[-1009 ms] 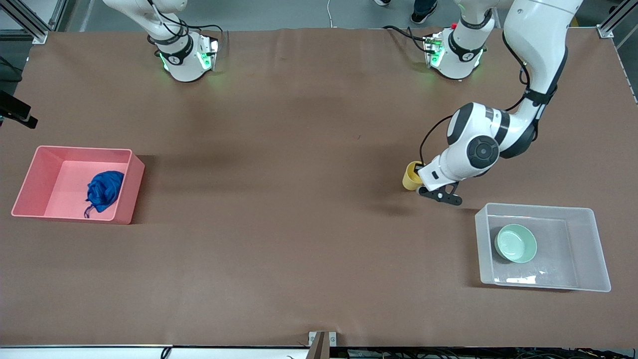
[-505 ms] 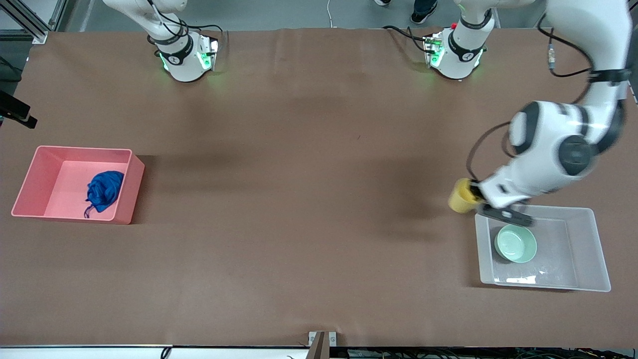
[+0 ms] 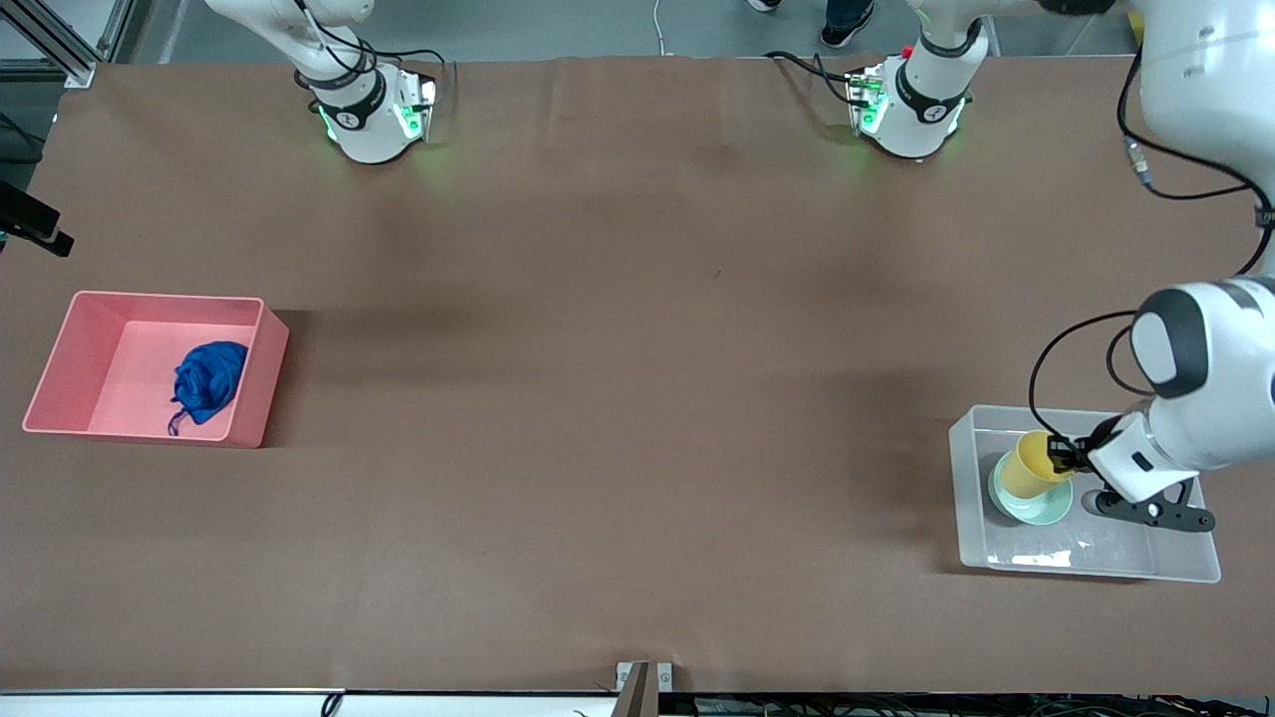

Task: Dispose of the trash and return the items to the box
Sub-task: 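Carry the cup into the clear box and set it in the bowl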

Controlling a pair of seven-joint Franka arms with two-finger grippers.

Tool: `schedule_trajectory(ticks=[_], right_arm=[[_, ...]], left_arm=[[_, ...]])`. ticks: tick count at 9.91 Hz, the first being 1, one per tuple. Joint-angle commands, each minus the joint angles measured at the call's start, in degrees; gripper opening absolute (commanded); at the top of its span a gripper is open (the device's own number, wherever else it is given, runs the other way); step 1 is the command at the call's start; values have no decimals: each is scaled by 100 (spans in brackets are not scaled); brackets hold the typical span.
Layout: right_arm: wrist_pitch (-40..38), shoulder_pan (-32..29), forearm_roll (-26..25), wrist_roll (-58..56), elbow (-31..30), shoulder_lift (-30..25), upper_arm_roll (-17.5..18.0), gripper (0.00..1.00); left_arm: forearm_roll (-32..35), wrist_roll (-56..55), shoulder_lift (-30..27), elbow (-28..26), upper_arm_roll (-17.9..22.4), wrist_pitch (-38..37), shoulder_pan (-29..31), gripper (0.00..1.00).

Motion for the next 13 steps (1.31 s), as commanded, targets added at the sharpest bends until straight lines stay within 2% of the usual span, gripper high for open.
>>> schedule_trajectory(ticks=[1, 3, 4, 5, 6, 7, 8, 10, 13], right_arm=[[-39, -20, -58, 20, 3, -52, 24, 100], [-39, -20, -58, 20, 3, -44, 24, 100], [-39, -20, -58, 20, 3, -44, 24, 100], [-39, -11, -58, 20, 3, -52, 15, 100], [-39, -11, -58, 20, 3, -44, 15, 100], [-39, -11, -58, 20, 3, -52, 24, 100], [-39, -11, -58, 12, 3, -44, 15, 100], [-39, -20, -58, 12, 2, -44, 15, 100], [-48, -11, -58, 20, -6, -52, 15, 100]], left_arm=[[-208, 384, 558, 296, 232, -31, -44, 0], [-182, 454, 655, 270, 232, -21, 26, 1], [-190, 446, 699, 270, 232, -13, 52, 7], [-190, 446, 760, 270, 241, -12, 53, 28], [-190, 446, 726, 278, 249, 22, 79, 77], [-234, 446, 648, 287, 328, 49, 79, 94], [-234, 367, 394, 296, 329, 49, 36, 100], [-182, 131, -360, 218, 276, -73, -79, 100], [-68, -501, -2028, -807, -13, -732, -184, 100]])
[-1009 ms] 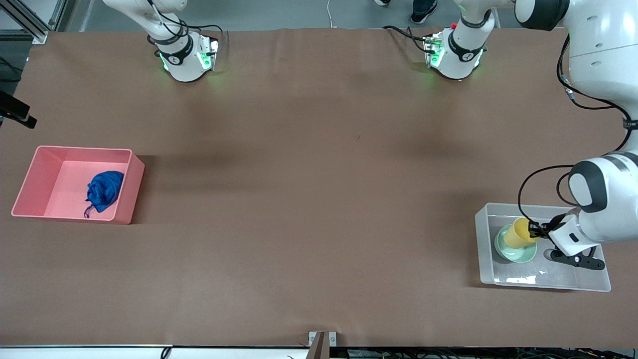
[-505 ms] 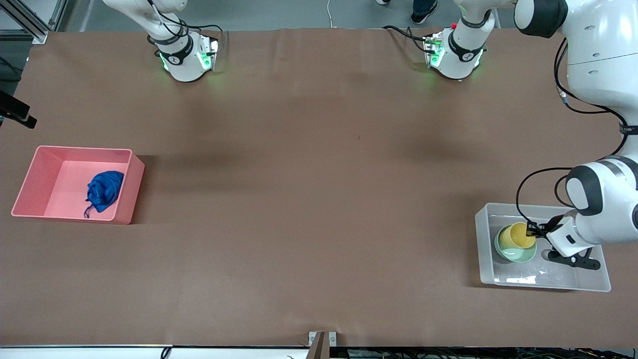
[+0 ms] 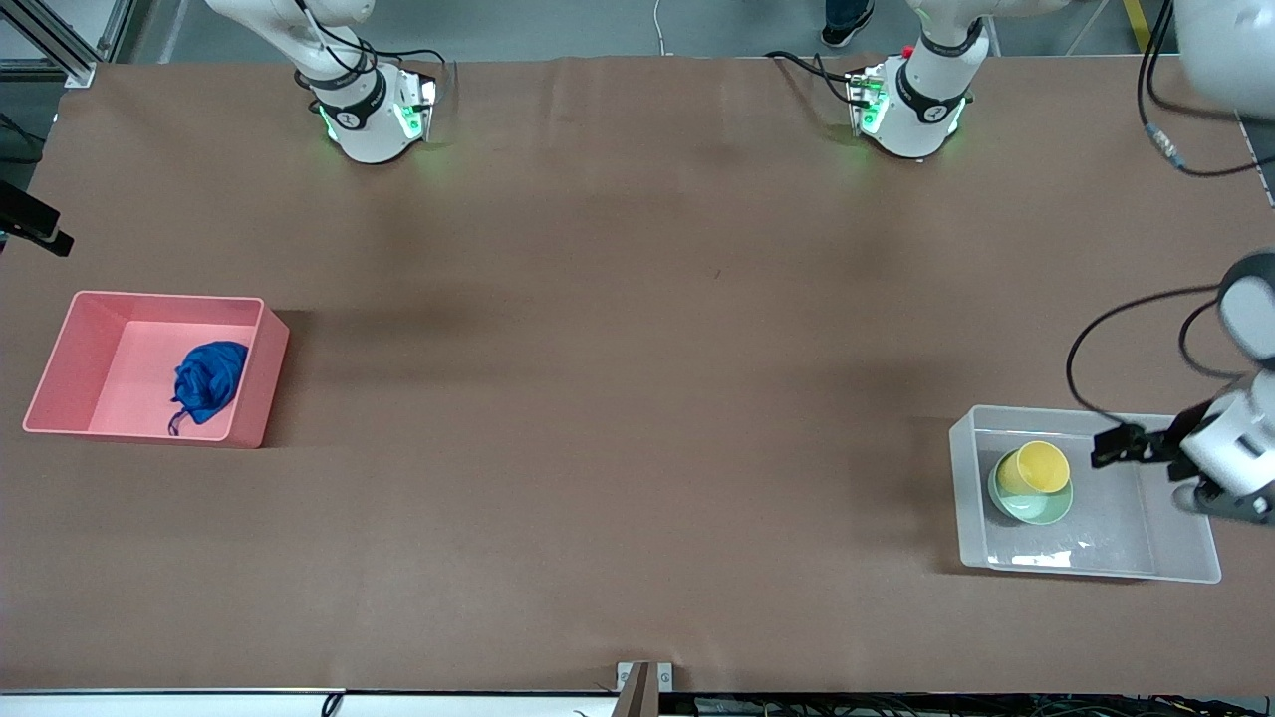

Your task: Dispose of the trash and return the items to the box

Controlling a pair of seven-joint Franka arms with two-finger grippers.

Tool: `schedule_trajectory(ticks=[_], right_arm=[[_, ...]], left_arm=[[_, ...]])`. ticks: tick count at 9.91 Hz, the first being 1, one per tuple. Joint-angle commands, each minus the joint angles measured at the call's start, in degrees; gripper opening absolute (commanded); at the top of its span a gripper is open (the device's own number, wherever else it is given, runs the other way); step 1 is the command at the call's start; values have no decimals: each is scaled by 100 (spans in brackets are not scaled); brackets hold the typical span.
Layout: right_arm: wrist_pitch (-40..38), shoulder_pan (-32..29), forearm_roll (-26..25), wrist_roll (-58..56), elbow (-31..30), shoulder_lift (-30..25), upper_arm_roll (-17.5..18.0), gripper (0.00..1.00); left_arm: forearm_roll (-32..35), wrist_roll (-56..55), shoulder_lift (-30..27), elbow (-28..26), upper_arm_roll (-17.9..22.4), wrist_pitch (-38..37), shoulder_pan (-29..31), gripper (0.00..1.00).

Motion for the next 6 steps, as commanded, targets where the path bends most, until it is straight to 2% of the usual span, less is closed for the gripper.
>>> schedule_trajectory(ticks=[1, 2, 4, 6], right_arm=[[-41, -19, -58, 20, 1, -52, 19, 100], [-33, -19, -58, 20, 1, -52, 19, 100], [-41, -19, -58, 20, -8, -43, 19, 100], [-41, -19, -58, 12, -8, -43, 19, 100]], left_arm=[[451, -760, -1416, -1486, -435, -39, -17, 100], [690, -1209, -1814, -1726, -759, -101, 9, 100], [701, -1485, -2298, -1694, -1025, -810, 9, 100], [710, -2072, -2407, -1283, -1280, -1233, -8, 100]])
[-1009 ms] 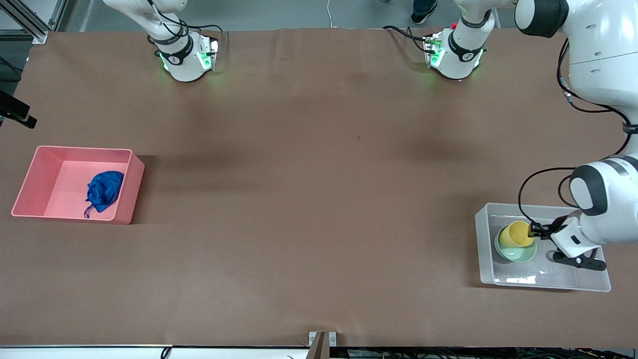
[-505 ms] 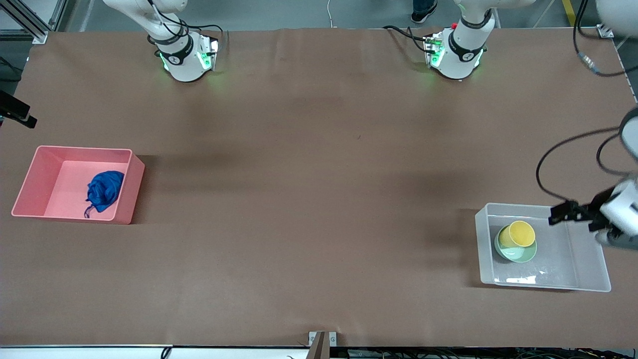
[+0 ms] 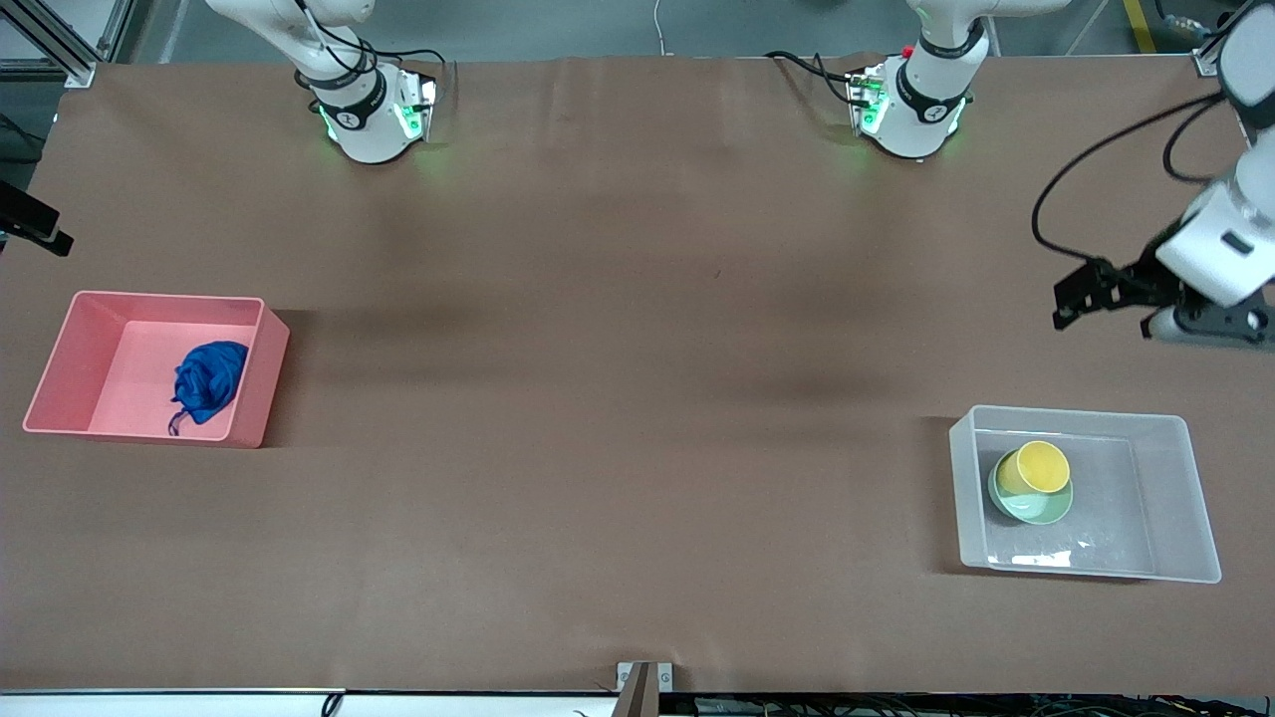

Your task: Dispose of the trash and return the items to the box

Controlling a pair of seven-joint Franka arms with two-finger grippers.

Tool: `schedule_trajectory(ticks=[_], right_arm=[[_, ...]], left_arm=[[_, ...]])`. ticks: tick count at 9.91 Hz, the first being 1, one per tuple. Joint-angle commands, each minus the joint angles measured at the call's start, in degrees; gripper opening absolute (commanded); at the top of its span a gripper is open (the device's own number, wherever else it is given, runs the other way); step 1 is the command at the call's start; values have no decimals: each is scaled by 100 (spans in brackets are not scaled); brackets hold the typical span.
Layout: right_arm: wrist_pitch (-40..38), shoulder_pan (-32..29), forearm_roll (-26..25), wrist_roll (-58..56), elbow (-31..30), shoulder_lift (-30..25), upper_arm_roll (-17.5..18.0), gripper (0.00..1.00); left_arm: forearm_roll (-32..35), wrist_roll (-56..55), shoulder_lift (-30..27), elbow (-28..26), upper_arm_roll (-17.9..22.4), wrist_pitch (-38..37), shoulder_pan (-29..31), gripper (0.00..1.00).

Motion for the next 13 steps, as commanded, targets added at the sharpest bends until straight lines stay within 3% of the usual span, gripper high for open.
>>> schedule_trajectory(ticks=[1, 2, 5, 13], right_arm=[[-30, -16, -58, 3, -9, -43, 22, 100], [-30, -16, -58, 3, -9, -43, 22, 100], [40, -16, -58, 3, -9, -43, 22, 100], [5, -25, -49, 3, 0, -43, 22, 100]], left_arm=[[127, -314, 28, 403, -178, -525, 29, 100], [127, -315, 28, 667, -178, -790, 29, 100], [118, -454, -51, 767, -161, -1380, 3, 100], [118, -455, -86, 617, 7, -1372, -94, 100]])
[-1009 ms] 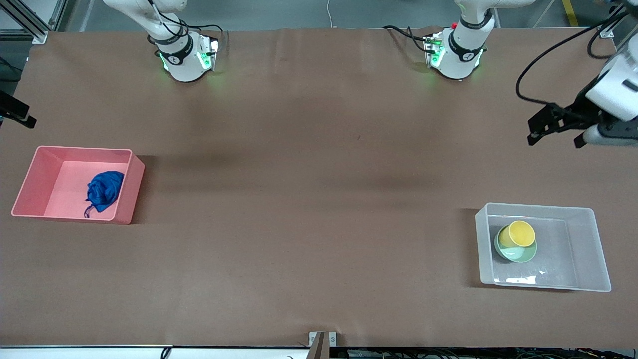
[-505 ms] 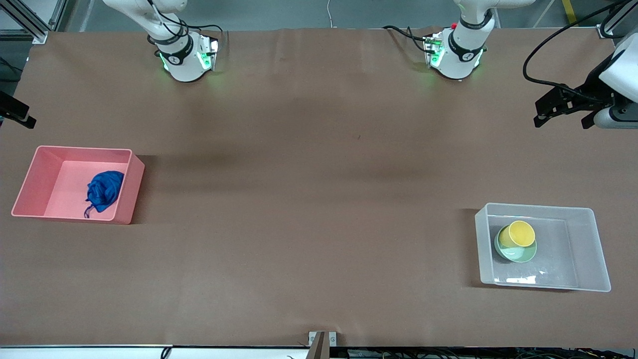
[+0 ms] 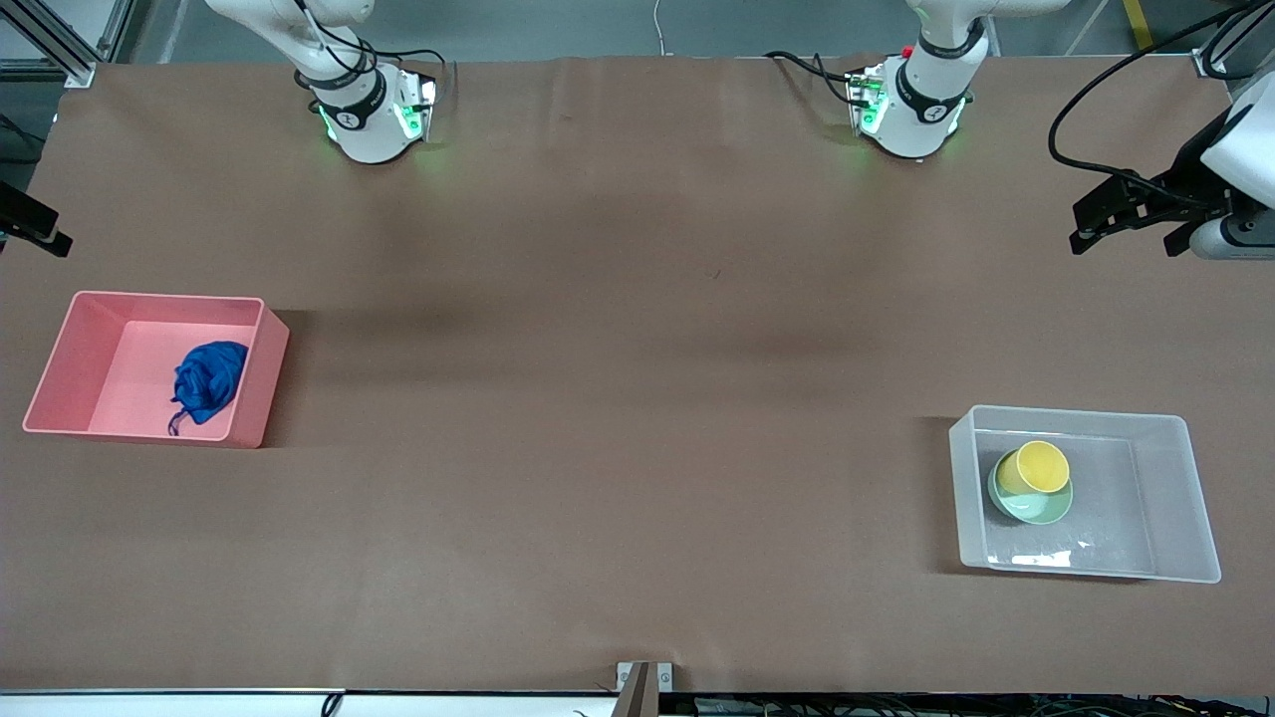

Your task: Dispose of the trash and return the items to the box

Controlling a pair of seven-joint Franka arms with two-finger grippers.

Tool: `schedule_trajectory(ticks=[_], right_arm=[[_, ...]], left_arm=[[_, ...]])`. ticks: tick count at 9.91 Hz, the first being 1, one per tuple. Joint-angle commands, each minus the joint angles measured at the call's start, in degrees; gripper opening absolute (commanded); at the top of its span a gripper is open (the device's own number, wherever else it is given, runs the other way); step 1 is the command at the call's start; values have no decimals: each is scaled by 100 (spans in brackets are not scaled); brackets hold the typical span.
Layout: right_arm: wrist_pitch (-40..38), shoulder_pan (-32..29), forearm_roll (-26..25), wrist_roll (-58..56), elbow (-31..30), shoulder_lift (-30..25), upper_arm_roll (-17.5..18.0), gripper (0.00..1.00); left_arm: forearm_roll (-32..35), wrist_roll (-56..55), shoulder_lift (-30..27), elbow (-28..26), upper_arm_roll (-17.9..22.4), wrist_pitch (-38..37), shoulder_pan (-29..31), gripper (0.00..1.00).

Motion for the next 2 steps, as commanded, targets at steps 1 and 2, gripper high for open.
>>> schedule_trajectory(ticks=[1, 2], right_arm=[[-16, -25, -49, 12, -9, -44, 22, 100], [-16, -25, -49, 3, -9, -44, 22, 100]], left_arm=[[114, -74, 28, -171, 60, -10, -81, 100], [114, -82, 28, -171, 60, -10, -81, 100]])
